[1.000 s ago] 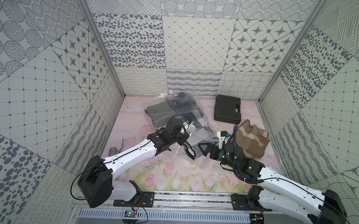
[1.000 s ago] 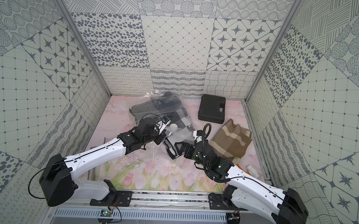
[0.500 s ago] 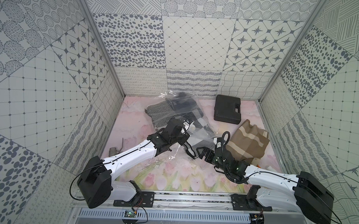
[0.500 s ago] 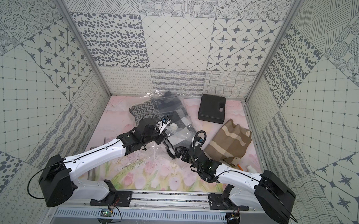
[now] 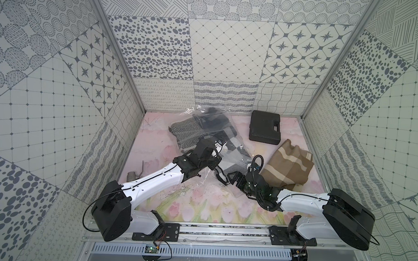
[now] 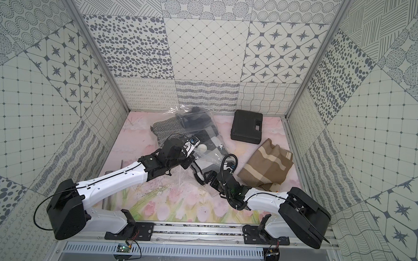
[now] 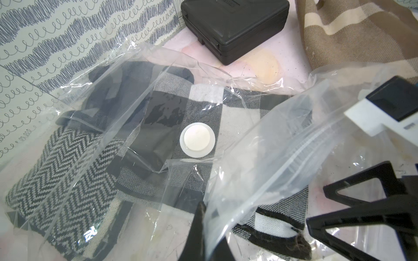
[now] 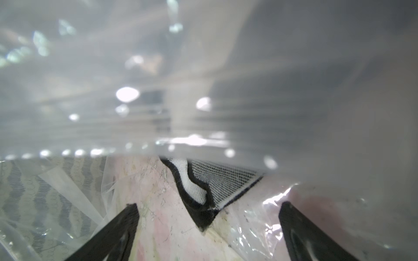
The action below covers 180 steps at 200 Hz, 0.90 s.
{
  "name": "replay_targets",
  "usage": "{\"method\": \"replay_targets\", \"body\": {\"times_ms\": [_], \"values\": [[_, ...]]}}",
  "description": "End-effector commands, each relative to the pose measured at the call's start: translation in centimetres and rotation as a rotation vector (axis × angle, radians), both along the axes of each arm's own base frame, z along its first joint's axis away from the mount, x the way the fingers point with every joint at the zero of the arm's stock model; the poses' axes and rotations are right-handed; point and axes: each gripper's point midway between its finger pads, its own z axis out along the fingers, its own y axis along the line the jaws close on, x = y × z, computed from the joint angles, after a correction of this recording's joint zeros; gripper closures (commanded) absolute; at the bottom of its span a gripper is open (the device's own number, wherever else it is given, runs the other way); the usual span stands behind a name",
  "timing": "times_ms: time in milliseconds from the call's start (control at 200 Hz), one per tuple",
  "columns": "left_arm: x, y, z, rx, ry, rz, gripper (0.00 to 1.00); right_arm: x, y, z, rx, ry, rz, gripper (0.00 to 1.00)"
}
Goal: Take the blanket out of the vacuum bag
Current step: Take out the blanket from the vacuum bag.
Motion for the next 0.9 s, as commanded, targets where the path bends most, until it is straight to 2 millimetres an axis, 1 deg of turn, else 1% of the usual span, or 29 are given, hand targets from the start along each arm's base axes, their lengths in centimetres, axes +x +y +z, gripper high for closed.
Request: {"method": "replay_targets", "body": {"times_ms": [0, 55, 120, 175, 330, 445, 505, 565, 795, 895], "values": [[0.8, 0.2, 0.9, -0.013, -0.047, 0.03, 1.0, -0.1, -1.1, -0.7, 0.06, 0.018, -0.082, 0.01], [0.7, 0.1, 0.8, -0.019, -0.05, 0.027, 1.0, 0.0, -1.7, -0.9, 0.09, 0.011, -0.117, 0.01], [0.7, -0.1, 0.7, -0.023, -0.047, 0.023, 1.0, 0.0, -1.8, -1.2, 0.083, 0.019, -0.129, 0.0], [0.7, -0.2, 0.7, -0.029, -0.045, 0.02, 1.0, 0.2, -1.4, -1.3, 0.082, 0.029, -0.124, 0.01], [0.7, -0.4, 0.6, -0.039, -0.04, 0.012, 1.0, 0.4, -0.5, -2.9, 0.139, 0.083, -0.137, 0.01], [0.6, -0.6, -0.2, -0.032, -0.027, 0.012, 1.0, 0.6, 0.7, -4.0, 0.185, 0.124, -0.127, 0.0], [0.5, -0.5, -0.5, -0.03, -0.024, 0.015, 1.0, 0.7, 1.1, -4.9, 0.183, 0.153, -0.12, 0.0], [0.5, -0.5, -0.6, -0.031, -0.024, 0.015, 1.0, 0.8, 1.5, -5.3, 0.182, 0.167, -0.112, 0.0], [0.4, -0.8, -0.5, -0.042, -0.022, 0.003, 1.0, 0.9, 1.8, -6.6, 0.18, 0.199, -0.121, 0.0], [0.3, -0.9, -0.6, -0.042, -0.018, -0.001, 1.0, 1.1, 1.6, -7.5, 0.157, 0.208, -0.124, 0.02]]}}
